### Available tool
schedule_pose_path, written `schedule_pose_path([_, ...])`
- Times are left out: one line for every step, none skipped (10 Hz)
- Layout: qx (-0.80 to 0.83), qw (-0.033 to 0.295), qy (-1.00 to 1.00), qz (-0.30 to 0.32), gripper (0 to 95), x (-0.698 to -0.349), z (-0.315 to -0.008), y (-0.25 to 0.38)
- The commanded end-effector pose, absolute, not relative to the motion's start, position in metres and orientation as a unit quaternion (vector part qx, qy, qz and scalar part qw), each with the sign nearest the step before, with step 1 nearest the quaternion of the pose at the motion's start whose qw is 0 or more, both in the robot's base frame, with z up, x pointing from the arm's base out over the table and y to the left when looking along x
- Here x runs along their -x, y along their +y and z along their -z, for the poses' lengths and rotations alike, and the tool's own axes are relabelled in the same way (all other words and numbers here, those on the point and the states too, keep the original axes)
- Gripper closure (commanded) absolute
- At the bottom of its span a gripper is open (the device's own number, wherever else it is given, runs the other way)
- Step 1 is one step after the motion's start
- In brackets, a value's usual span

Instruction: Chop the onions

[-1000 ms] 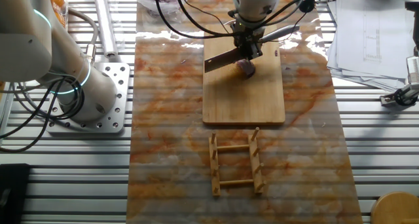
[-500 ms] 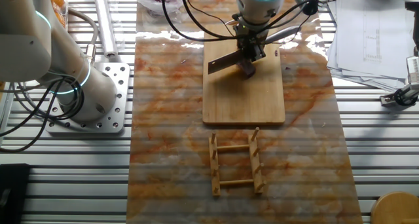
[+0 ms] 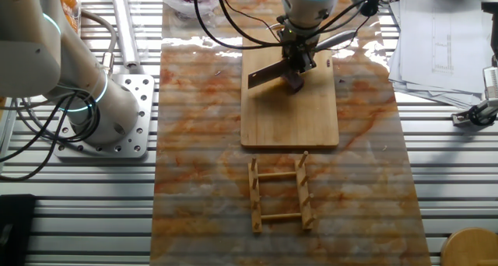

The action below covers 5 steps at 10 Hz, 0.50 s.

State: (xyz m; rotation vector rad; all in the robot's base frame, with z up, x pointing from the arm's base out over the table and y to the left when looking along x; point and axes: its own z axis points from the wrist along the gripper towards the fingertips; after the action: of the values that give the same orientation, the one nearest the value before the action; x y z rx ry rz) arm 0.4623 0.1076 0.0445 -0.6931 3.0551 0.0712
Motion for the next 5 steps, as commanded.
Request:
schedule_pose_path([0.218, 0.001, 0.976, -0.02, 95.0, -0.466, -0.036, 0.111])
schedule_pose_path([0.218, -0.003, 0.976, -0.019, 95.0, -0.467, -0.034, 0.112])
schedule_pose_path([0.219, -0.002, 0.976, -0.021, 95.0, -0.467, -0.035, 0.112])
schedule_pose_path([0.22, -0.002, 0.975, -0.021, 95.0, -0.466, -0.04, 0.113])
schedule_pose_path([0.22, -0.005, 0.975, -0.02, 95.0, -0.465, -0.051, 0.115])
